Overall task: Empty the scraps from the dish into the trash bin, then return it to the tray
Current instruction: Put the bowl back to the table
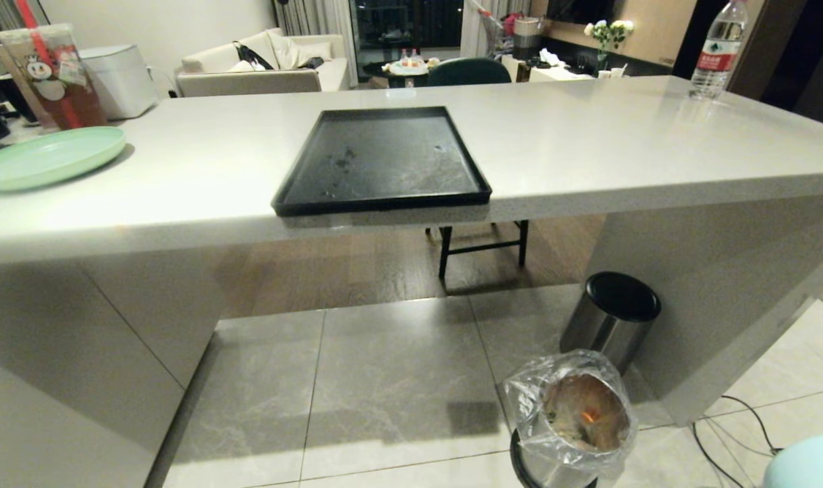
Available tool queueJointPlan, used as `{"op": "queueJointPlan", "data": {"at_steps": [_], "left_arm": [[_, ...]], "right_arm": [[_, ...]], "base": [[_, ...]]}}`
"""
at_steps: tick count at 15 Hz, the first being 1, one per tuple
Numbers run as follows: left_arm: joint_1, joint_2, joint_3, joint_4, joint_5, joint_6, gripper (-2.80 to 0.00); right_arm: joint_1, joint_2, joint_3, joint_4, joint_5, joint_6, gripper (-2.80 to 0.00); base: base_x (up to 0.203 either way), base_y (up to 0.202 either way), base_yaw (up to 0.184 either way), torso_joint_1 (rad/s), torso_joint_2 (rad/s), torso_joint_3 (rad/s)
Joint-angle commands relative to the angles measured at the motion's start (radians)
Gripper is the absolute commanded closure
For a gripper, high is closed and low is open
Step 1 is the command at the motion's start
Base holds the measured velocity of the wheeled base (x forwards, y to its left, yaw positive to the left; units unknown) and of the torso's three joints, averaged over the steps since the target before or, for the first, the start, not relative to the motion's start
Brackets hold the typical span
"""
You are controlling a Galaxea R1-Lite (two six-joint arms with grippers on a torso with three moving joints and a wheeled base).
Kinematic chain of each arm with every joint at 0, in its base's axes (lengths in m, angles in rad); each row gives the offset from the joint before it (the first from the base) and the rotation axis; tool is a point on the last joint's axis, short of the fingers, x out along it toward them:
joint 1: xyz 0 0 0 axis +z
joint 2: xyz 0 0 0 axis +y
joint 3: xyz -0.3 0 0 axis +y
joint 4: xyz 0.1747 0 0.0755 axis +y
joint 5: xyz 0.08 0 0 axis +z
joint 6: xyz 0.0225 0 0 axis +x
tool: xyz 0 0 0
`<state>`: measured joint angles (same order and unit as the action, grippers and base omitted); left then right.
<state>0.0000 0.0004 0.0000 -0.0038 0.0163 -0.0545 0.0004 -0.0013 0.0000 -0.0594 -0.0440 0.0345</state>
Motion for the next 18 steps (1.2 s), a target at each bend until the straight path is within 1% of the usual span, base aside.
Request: {"op": "queueJointPlan", "data": {"at_steps": [1,6,9,18], "left_arm": [[0.000,0.001,0.000,-0.001,0.001,-0.001,0.00],[0.000,0.001,0.000,-0.001,0.001,-0.001,0.00],[0.000,0.001,0.000,-0.001,0.001,-0.001,0.00],[0.000,0.001,0.000,-0.001,0.001,-0.001,0.00]], "right_arm": [[0.001,0.001,0.000,0.000,0.000,-0.001,0.00],[0.001,0.001,0.000,0.000,0.000,0.002,0.00],[0.001,0.001,0.000,0.000,0.001,0.004,0.00],[0.001,0.001,0.000,0.000,0.001,0.002,0.00]], "base": [[0.000,0.000,0.000,0.000,-0.39,-0.393],[0.000,0.000,0.000,0.025,-0.43,-0.394],[0.000,0.000,0.000,0.098,-0.47,-0.383],[0.000,0.000,0.000,0.147,-0.51,-0.367]]}}
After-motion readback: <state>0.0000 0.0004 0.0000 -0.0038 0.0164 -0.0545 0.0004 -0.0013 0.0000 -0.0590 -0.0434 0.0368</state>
